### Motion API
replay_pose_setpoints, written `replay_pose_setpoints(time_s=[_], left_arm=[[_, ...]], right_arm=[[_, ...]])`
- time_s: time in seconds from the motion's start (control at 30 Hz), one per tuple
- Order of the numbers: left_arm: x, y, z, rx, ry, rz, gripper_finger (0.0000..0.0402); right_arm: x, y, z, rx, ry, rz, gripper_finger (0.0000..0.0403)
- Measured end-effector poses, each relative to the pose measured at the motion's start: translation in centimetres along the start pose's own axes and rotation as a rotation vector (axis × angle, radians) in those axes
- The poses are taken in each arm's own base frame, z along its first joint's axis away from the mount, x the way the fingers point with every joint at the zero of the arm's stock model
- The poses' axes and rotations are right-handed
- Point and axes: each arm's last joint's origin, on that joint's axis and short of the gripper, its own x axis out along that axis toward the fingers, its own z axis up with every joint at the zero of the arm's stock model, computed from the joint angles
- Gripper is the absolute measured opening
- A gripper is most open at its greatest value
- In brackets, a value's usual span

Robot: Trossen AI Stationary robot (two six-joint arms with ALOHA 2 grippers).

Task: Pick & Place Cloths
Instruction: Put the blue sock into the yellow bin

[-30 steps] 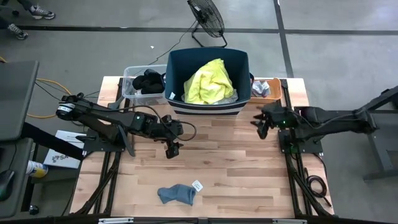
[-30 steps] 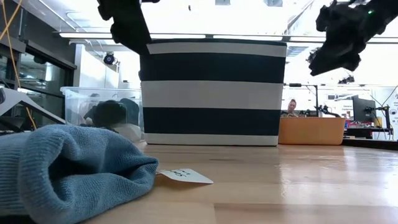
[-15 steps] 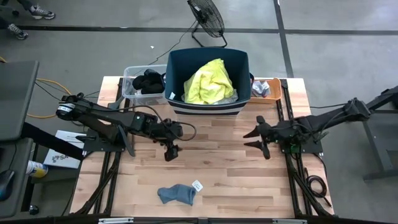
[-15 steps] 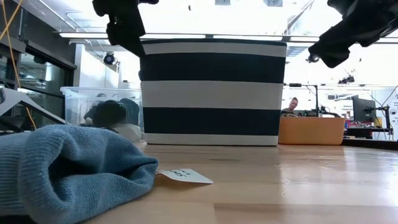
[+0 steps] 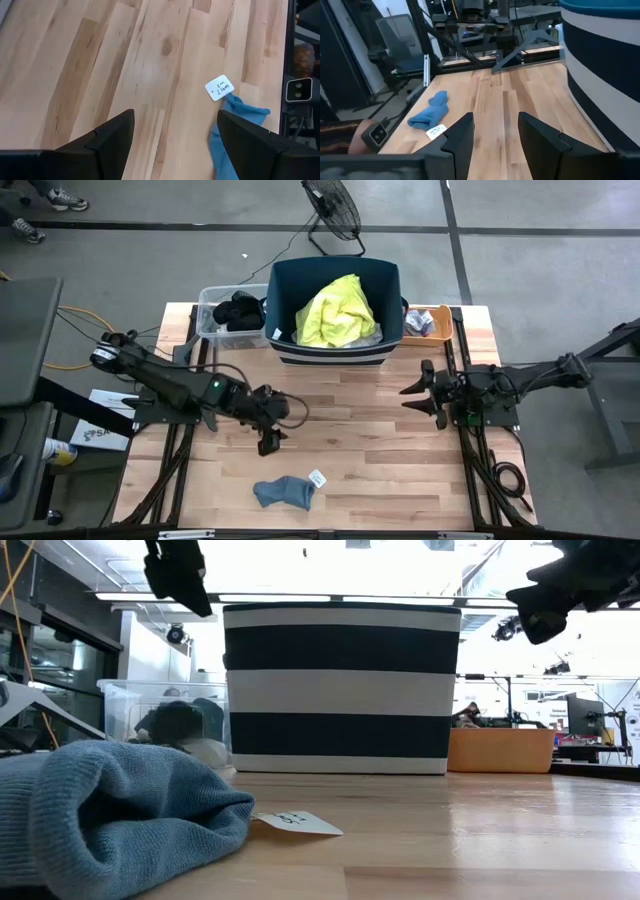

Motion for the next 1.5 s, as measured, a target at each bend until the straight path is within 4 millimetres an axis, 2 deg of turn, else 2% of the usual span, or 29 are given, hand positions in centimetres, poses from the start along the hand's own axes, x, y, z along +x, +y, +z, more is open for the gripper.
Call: replay_pose_setpoints(time_s=[0.4, 0.7, 0.9, 1.1, 1.3, 1.5], left_arm=[[-0.2, -1.7, -1.2, -0.128, -0.02, 0.022, 0.028], [0.4, -3.7, -3.1, -0.049, 0.061, -0.017, 0.0281], [2.3, -5.2, -4.7, 0.029, 0.148, -0.019, 0.0281], [4.9, -6.5, -5.9, 0.132, 0.283, -0.109, 0.0281], [7.3, -7.9, -6.8, 0.384, 0.29, -0.21, 0.0281], [8.9, -8.5, -7.5, 0.445, 0.298, -0.228, 0.0281]], right_arm=[[-0.2, -0.7, -2.1, 0.01, 0.008, -0.029, 0.0146], [-0.2, -0.8, -2.3, 0.034, 0.02, -0.034, 0.0146], [-0.2, -0.8, -2.3, 0.033, 0.019, -0.036, 0.0146], [-0.2, -0.8, -2.3, 0.032, 0.019, -0.037, 0.0146], [-0.2, -0.8, -2.3, 0.032, 0.019, -0.036, 0.0146], [-0.2, -0.8, -2.3, 0.032, 0.02, -0.036, 0.0146]])
